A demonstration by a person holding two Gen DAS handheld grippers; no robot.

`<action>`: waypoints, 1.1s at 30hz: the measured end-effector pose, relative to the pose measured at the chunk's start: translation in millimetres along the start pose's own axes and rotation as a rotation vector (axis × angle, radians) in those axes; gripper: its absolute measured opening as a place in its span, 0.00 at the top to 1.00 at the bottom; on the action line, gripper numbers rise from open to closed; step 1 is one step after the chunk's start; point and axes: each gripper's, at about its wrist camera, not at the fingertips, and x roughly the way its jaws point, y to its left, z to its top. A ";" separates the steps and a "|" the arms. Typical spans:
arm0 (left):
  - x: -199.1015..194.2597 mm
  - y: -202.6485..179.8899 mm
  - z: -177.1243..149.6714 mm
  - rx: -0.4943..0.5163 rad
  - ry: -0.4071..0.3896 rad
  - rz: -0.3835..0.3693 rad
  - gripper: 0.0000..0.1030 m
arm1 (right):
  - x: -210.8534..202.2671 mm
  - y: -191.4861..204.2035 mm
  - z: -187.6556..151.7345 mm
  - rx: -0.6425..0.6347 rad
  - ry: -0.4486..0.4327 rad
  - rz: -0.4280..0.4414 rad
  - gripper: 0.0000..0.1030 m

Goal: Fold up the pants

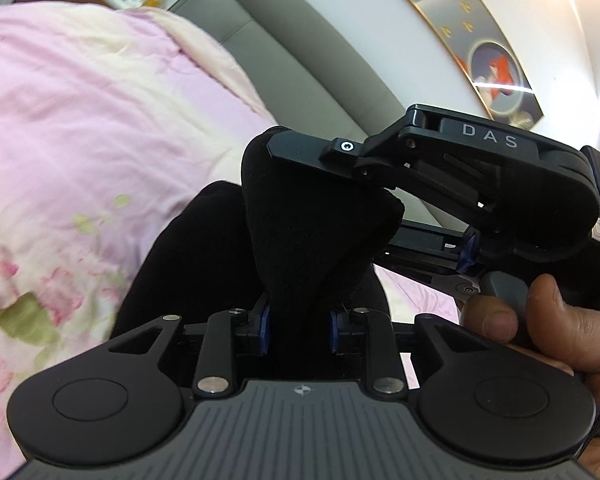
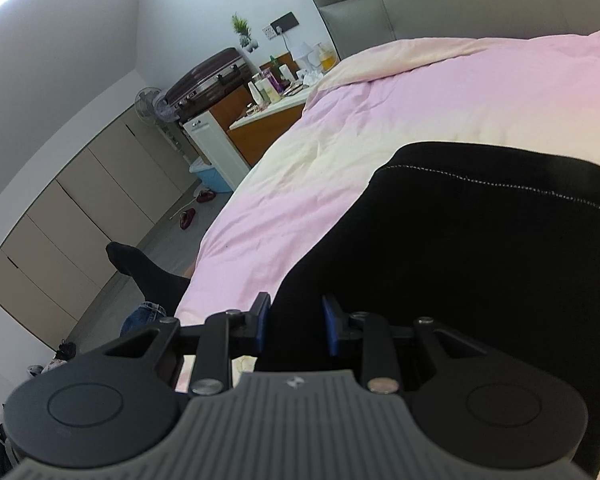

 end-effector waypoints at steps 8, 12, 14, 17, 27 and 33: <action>9.2 34.9 -3.5 -0.117 0.164 0.090 0.65 | 67.5 -20.3 -21.3 -0.016 0.184 -0.117 0.72; 5.9 39.3 -4.9 -0.153 0.163 0.081 0.63 | 64.3 -28.2 -24.4 0.043 0.166 -0.063 0.61; 1.0 37.7 -5.0 -0.146 0.156 0.078 0.59 | 49.2 -29.0 -22.6 0.086 0.135 -0.012 0.58; -5.3 30.5 -1.5 -0.123 0.147 0.071 0.58 | 15.9 -31.3 -23.6 0.113 0.057 0.004 0.58; -27.8 16.3 26.2 -0.087 0.064 0.030 0.40 | -102.5 -89.7 -67.4 0.159 -0.158 -0.326 0.57; -2.2 15.6 32.6 -0.045 0.120 0.041 0.56 | -111.2 -110.8 -106.1 0.144 -0.147 -0.380 0.58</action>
